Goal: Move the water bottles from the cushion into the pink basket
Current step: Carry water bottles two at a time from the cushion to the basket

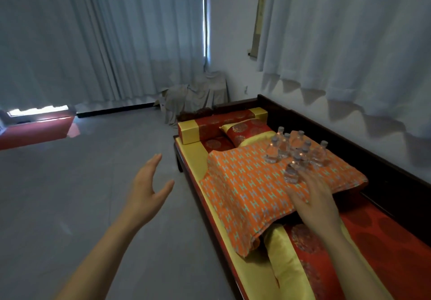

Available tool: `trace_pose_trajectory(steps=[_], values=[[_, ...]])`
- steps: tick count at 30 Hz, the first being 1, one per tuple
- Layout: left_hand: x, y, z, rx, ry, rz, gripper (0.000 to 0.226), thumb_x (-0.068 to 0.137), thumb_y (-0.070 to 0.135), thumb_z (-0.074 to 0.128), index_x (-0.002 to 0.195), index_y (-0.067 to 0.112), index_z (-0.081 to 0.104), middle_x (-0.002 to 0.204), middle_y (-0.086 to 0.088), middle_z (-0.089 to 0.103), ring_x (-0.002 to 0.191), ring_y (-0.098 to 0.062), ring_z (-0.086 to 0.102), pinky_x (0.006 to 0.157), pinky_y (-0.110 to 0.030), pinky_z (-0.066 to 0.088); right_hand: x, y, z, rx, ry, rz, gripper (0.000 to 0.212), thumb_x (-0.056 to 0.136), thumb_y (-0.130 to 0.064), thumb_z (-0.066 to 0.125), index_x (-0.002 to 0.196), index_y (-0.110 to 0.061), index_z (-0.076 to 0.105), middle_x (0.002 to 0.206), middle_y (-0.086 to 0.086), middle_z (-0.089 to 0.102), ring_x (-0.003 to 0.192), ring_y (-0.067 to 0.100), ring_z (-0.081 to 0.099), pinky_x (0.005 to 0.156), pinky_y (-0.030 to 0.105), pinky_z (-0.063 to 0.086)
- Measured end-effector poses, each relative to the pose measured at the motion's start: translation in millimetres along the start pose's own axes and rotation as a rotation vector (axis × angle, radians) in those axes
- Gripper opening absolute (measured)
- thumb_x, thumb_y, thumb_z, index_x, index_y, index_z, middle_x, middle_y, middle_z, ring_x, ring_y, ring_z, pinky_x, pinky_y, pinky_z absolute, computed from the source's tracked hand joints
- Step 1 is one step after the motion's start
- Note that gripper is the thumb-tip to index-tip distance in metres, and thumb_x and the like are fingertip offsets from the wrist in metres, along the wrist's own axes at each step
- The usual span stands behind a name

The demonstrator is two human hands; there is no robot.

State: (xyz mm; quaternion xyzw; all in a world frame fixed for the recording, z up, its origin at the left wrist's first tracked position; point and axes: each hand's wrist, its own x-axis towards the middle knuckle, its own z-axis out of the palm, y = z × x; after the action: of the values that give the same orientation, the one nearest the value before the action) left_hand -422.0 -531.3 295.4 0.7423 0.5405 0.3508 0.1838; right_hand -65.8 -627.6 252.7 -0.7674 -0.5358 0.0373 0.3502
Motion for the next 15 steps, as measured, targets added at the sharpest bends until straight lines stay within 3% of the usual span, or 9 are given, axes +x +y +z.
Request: trace_pose_trajectory(steps=[8, 15], values=[[132.9, -62.6, 30.3, 0.009, -0.036, -0.021, 0.068, 0.089, 0.022, 0.065, 0.148, 0.013, 0.031, 0.153, -0.006, 0.035, 0.14, -0.02, 0.033, 0.112, -0.034, 0.028, 114.1, -19.7, 71.7, -0.043, 0.012, 0.041, 0.062, 0.088, -0.039, 0.063, 0.142, -0.016, 0.043, 0.149, 0.009, 0.041, 0.14, 0.028, 0.033, 0.11, 0.046, 0.03], [265.5, -110.4, 81.8, -0.045, -0.171, 0.068, 0.067, 0.089, 0.022, 0.065, 0.147, 0.014, 0.033, 0.153, -0.005, 0.036, 0.14, -0.02, 0.034, 0.11, -0.031, 0.028, 190.5, -20.5, 131.1, -0.086, 0.09, 0.134, 0.064, 0.087, -0.035, 0.067, 0.142, -0.014, 0.042, 0.149, 0.01, 0.042, 0.138, 0.027, 0.035, 0.111, 0.045, 0.033]])
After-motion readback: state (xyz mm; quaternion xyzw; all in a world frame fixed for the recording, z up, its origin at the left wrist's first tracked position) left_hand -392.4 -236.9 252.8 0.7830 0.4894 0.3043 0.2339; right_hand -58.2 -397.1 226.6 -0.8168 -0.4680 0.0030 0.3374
